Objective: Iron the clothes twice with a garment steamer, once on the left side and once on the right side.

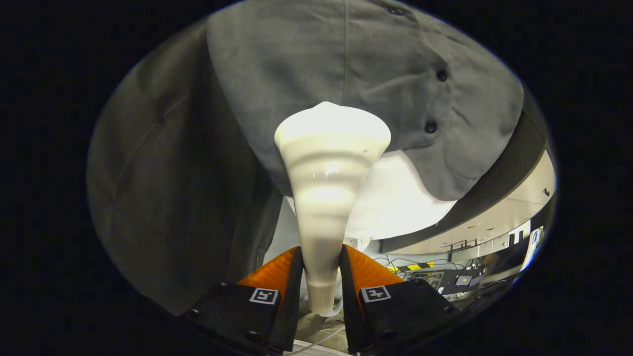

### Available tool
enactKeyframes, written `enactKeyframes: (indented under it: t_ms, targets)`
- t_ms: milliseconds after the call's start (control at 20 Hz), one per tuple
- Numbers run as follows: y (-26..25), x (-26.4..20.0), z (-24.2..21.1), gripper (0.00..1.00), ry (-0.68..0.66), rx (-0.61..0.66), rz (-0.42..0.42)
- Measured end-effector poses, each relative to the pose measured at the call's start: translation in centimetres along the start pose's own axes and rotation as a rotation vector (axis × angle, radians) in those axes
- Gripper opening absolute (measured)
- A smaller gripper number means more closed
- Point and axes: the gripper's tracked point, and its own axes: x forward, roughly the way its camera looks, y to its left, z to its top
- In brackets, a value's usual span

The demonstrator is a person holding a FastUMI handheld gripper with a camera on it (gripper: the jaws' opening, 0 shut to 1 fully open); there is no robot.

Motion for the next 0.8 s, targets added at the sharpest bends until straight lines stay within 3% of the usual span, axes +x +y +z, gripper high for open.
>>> enactKeyframes:
  t_ms: [800]
  targets:
    - [-3.2,-15.7,12.4,0.46,-0.362,0.073,-0.017]
